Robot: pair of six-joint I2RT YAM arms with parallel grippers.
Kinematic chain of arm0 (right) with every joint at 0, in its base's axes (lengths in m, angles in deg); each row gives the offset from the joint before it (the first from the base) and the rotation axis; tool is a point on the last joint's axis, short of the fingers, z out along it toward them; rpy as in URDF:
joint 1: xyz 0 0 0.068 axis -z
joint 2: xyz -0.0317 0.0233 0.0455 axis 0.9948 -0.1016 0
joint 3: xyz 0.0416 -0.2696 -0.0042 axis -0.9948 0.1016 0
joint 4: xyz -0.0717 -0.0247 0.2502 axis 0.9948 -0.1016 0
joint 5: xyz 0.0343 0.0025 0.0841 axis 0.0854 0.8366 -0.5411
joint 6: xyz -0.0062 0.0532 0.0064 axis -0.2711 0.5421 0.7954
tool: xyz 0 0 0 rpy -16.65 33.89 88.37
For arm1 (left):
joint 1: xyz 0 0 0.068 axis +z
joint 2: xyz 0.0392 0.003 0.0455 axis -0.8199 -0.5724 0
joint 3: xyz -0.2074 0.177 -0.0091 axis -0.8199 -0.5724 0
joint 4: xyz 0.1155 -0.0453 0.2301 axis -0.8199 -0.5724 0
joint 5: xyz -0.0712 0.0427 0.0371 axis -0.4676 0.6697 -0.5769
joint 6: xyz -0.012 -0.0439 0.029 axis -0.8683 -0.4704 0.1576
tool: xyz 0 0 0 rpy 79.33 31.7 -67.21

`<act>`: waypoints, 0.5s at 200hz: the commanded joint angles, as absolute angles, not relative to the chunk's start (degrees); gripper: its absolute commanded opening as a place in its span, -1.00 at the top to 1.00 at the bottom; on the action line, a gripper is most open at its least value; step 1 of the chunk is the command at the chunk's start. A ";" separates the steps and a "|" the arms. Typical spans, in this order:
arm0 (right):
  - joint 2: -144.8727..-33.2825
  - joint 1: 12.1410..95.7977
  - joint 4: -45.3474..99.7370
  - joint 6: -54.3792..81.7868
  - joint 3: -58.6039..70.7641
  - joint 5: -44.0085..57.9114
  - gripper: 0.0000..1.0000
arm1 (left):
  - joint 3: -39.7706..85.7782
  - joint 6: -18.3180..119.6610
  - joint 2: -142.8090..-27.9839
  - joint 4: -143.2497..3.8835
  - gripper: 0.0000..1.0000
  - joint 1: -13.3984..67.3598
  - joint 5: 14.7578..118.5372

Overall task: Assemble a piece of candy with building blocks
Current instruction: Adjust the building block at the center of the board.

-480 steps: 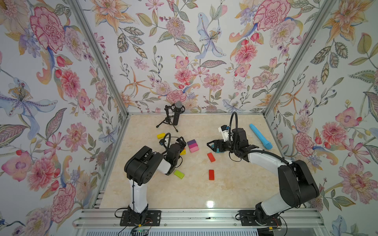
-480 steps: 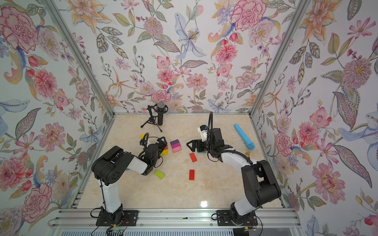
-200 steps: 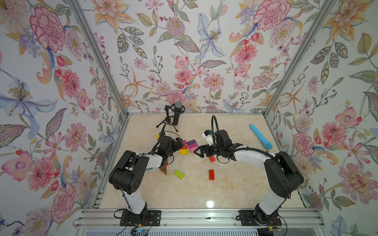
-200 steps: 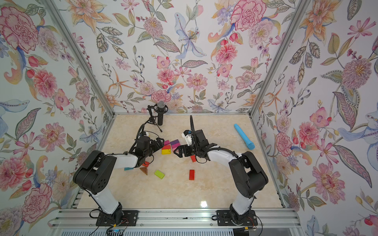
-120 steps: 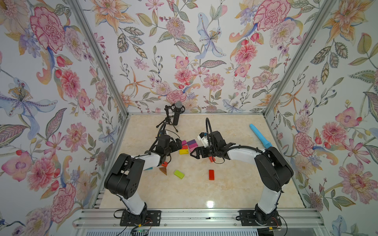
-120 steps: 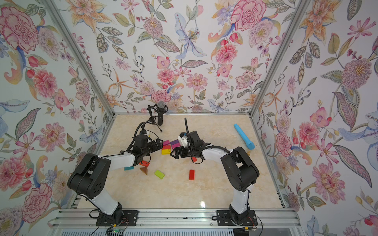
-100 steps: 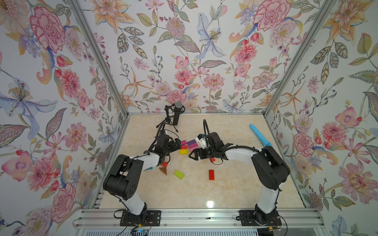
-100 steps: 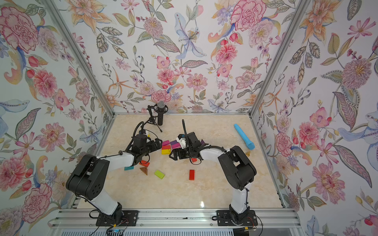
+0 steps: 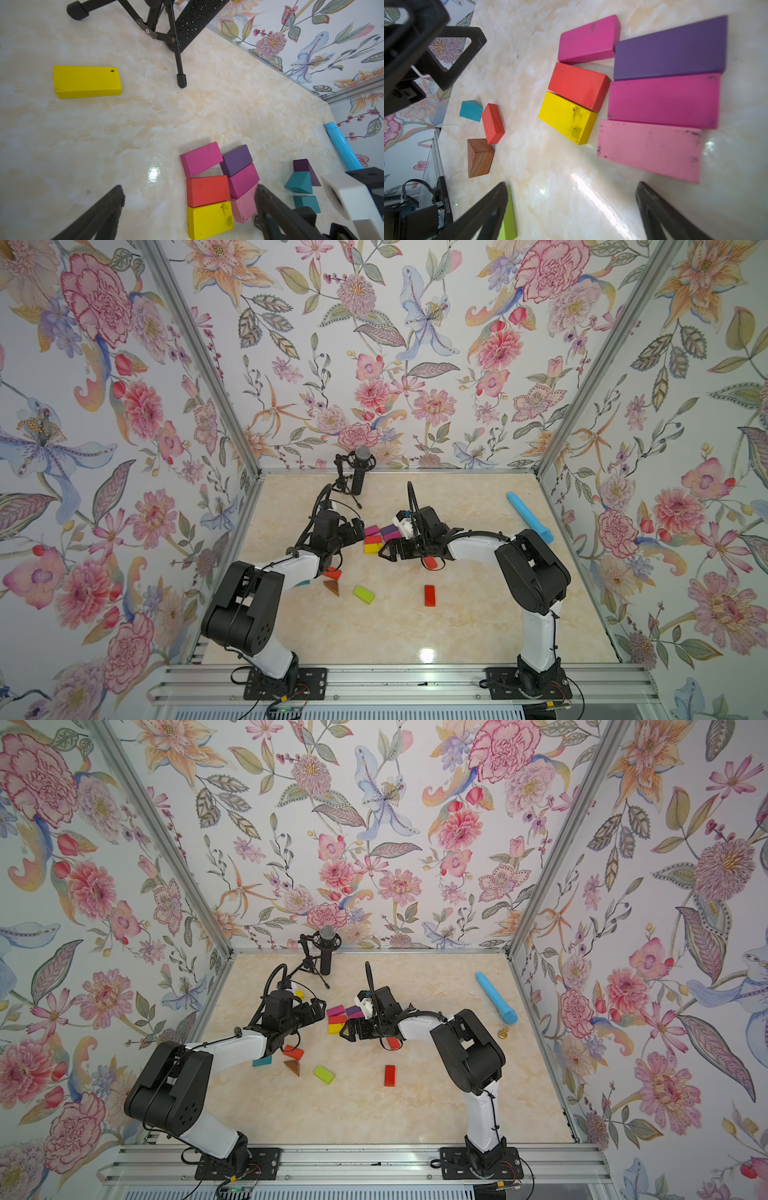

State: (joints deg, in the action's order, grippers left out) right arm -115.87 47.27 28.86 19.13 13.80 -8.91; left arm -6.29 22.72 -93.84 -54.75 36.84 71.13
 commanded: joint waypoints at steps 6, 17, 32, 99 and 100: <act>-117.92 47.36 31.05 20.93 12.34 -10.71 -0.96 | -6.60 23.95 -92.43 -56.05 -0.98 37.68 71.32; -118.26 47.49 32.52 21.85 12.82 -11.55 -0.96 | -6.50 24.03 -92.44 -56.31 -0.98 37.64 71.32; -118.63 47.87 34.30 22.86 13.42 -12.59 -0.96 | -6.42 24.12 -92.34 -56.63 -0.98 37.60 71.49; -118.42 48.75 37.99 24.58 15.78 -13.57 -0.96 | -4.35 25.75 -92.14 -59.46 -0.98 37.65 71.00; -118.42 48.75 38.01 24.55 15.78 -13.57 -0.96 | -4.24 25.82 -92.14 -59.54 -0.98 37.62 70.98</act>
